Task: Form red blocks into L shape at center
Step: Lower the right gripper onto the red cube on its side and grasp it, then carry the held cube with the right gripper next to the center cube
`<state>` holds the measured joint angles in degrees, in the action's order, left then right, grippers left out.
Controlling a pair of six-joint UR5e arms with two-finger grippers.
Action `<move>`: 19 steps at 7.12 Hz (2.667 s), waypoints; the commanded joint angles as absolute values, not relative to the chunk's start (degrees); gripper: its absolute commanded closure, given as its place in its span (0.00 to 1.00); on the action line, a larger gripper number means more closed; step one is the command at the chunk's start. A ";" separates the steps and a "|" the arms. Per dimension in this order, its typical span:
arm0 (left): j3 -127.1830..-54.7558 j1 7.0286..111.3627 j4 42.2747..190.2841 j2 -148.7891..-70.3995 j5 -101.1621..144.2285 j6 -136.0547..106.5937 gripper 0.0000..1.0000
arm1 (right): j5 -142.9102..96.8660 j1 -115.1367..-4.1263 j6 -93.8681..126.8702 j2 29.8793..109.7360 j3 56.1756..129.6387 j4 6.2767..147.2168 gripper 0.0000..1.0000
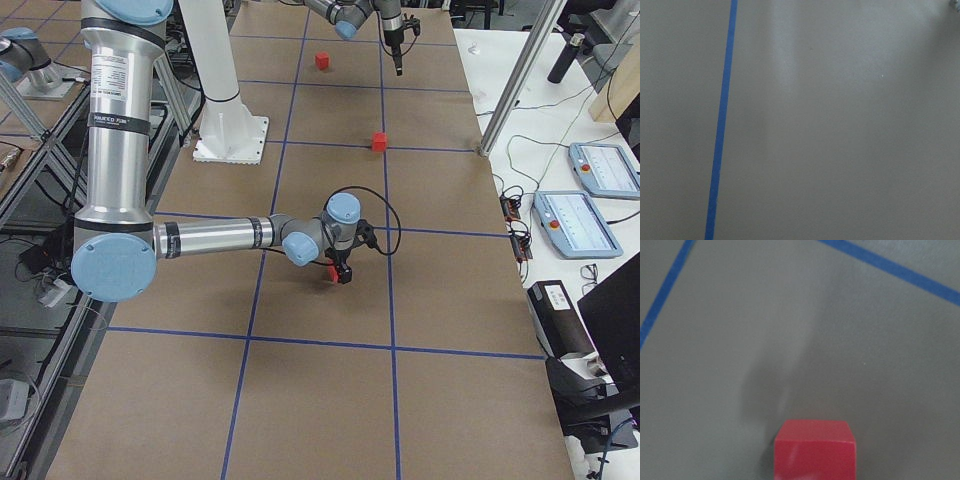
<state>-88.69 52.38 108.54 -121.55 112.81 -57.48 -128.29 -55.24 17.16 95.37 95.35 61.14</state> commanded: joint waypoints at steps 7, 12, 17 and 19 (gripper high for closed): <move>-88.77 52.29 109.94 -119.72 112.59 -57.39 0.02 | -129.46 -54.84 24.66 91.43 99.74 64.57 1.00; -88.33 52.48 112.66 -115.85 112.59 -58.26 0.01 | -123.25 -40.30 50.55 62.36 101.08 86.13 1.00; -84.82 52.47 112.94 -116.37 111.27 -58.36 0.01 | -114.88 -31.56 62.14 43.89 86.70 85.78 1.00; -85.08 52.47 112.94 -116.54 111.27 -58.45 0.01 | -112.17 -29.63 68.27 40.26 81.93 85.69 1.00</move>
<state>-85.02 52.48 112.94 -116.42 111.31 -58.35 -114.05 -30.73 65.41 42.44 84.76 85.77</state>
